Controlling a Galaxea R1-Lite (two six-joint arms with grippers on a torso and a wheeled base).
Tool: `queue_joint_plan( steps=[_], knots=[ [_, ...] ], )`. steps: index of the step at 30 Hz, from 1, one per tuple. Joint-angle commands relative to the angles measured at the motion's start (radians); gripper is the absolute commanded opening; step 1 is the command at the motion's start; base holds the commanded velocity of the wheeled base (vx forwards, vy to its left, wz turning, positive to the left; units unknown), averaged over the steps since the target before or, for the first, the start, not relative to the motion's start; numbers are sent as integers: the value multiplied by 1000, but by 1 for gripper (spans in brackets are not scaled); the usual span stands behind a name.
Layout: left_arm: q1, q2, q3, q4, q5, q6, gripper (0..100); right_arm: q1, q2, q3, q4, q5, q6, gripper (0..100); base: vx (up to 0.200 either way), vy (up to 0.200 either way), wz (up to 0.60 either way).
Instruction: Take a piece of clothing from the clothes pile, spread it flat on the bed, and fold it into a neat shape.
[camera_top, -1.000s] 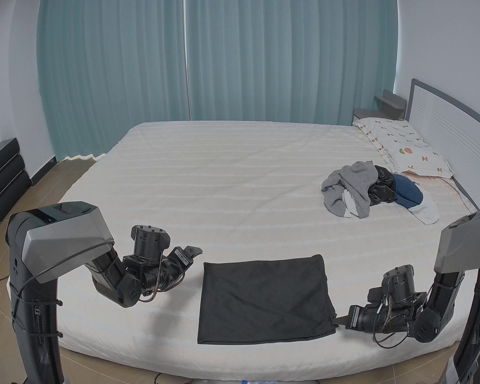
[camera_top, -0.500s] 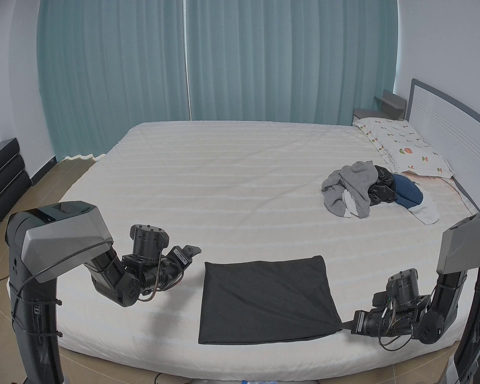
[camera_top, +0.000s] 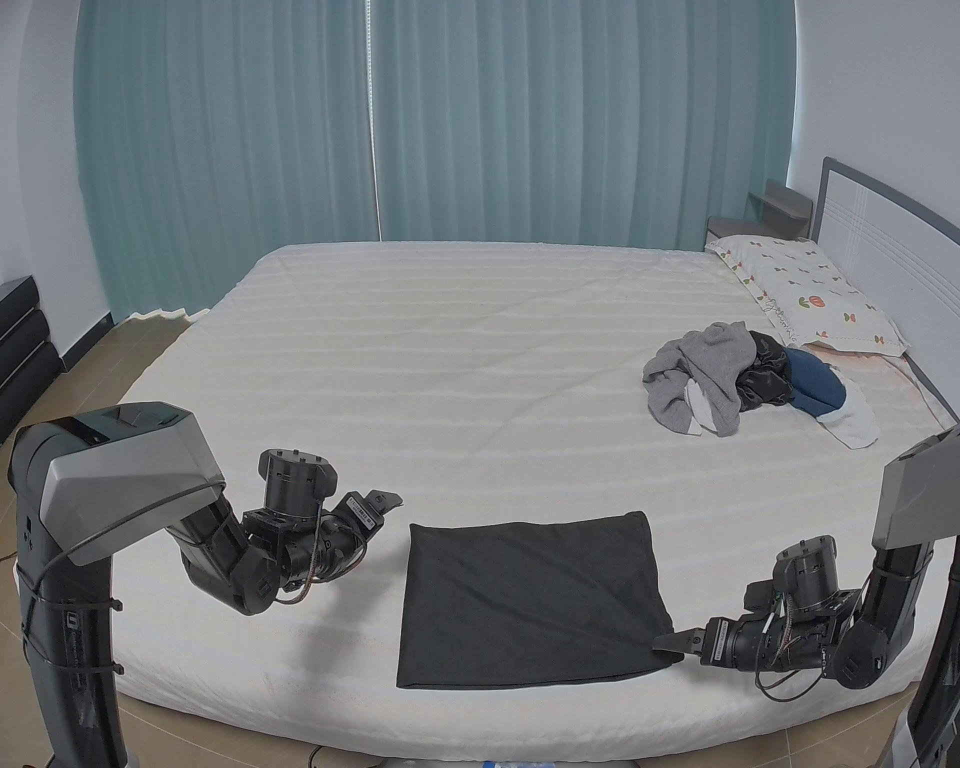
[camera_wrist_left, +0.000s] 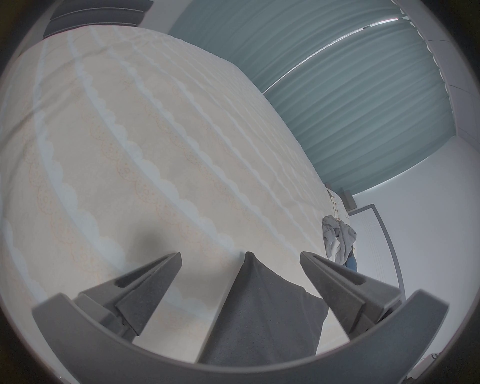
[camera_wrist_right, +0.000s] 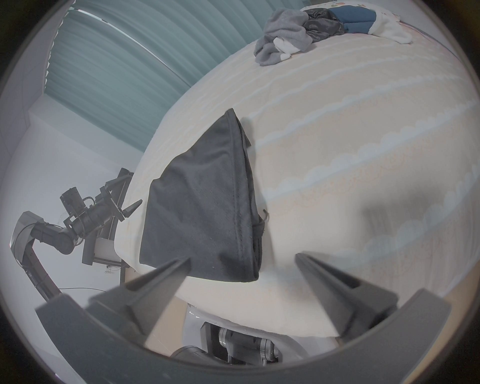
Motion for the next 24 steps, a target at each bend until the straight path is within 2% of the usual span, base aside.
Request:
queue_joint_plan(
  steps=[1, 11, 17, 20, 22, 24],
  knots=[
    [0, -3, 2, 4, -4, -5, 100, -30, -1, 0, -38, 1, 16, 100, 0, 0, 0],
    [-11, 5, 2, 1, 7, -4, 100, -62, -1, -17, -46, 4, 35, 100, 0, 0, 0],
    [-31, 3, 20, -1, 2, 0, 100, -108, 11, -58, -43, 6, 68, 100, -200, 0, 0],
    [-45, 3, 32, -2, -6, 4, 100, -114, 14, -66, -43, 8, 74, 100, 0, 0, 0],
    [-48, 5, 32, -2, -9, 16, 100, -119, 16, -72, -43, 9, 73, 100, 0, 0, 0],
    [-48, 9, 34, -4, -33, 79, 100, -124, 17, -87, -43, 14, 74, 100, 0, 0, 0]
  ],
)
